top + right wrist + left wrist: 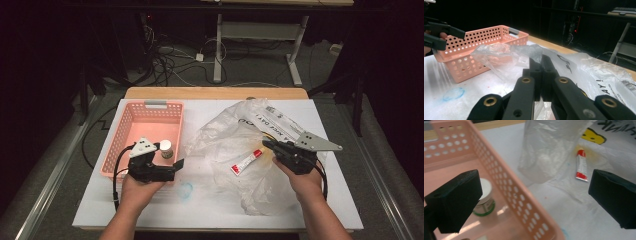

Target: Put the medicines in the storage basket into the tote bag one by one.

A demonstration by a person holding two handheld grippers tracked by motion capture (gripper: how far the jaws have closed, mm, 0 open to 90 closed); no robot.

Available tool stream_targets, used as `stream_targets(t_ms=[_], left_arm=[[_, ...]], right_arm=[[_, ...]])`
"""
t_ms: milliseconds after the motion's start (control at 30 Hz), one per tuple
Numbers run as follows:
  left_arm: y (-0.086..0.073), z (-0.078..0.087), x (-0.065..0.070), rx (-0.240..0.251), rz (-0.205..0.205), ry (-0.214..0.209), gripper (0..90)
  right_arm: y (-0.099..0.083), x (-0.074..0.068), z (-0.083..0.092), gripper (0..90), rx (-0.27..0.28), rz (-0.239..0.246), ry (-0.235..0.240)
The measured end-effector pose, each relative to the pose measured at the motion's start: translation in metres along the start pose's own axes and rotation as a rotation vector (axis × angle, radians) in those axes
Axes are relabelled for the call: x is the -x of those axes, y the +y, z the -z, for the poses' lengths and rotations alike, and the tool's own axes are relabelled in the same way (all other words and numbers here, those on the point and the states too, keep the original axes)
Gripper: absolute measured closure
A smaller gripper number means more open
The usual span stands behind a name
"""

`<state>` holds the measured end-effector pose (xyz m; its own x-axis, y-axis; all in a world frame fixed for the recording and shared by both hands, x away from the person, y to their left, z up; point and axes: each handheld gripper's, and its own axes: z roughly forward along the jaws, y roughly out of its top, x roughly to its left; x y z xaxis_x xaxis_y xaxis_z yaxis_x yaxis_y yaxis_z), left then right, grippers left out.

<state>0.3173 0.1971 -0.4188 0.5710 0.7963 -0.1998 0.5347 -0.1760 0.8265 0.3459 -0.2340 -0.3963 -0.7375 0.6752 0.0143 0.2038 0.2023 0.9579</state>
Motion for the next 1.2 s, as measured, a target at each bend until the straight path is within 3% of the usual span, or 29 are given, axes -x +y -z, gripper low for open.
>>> stream_targets(t_ms=[267,400,533,600,700,967,1200], left_arm=[[-0.003,0.015,-0.022,0.024,0.036,0.079,0.0],[-0.001,0.014,-0.024,0.043,0.048,0.084,0.0],[0.009,0.008,-0.028,0.037,0.063,0.082,0.0],[0.016,0.003,-0.031,0.016,0.072,0.061,0.0],[0.025,-0.003,-0.036,0.023,0.109,0.017,0.0],[0.044,-0.028,-0.049,-0.070,0.061,0.057,4.0],[0.044,-0.045,-0.063,-0.170,0.066,0.068,9.2]], right_arm=[[-0.001,0.000,0.001,90.0,-0.001,0.007,0.004],[-0.002,0.002,0.001,90.0,-0.005,-0.001,0.002],[-0.003,0.003,0.000,90.0,-0.006,-0.003,-0.003],[-0.002,0.003,0.000,90.0,-0.004,-0.006,-0.004],[-0.003,0.003,0.001,90.0,-0.005,-0.001,-0.003],[-0.003,0.006,0.004,90.0,-0.002,-0.008,-0.010],[-0.003,0.007,0.005,90.0,-0.003,-0.013,-0.010]])
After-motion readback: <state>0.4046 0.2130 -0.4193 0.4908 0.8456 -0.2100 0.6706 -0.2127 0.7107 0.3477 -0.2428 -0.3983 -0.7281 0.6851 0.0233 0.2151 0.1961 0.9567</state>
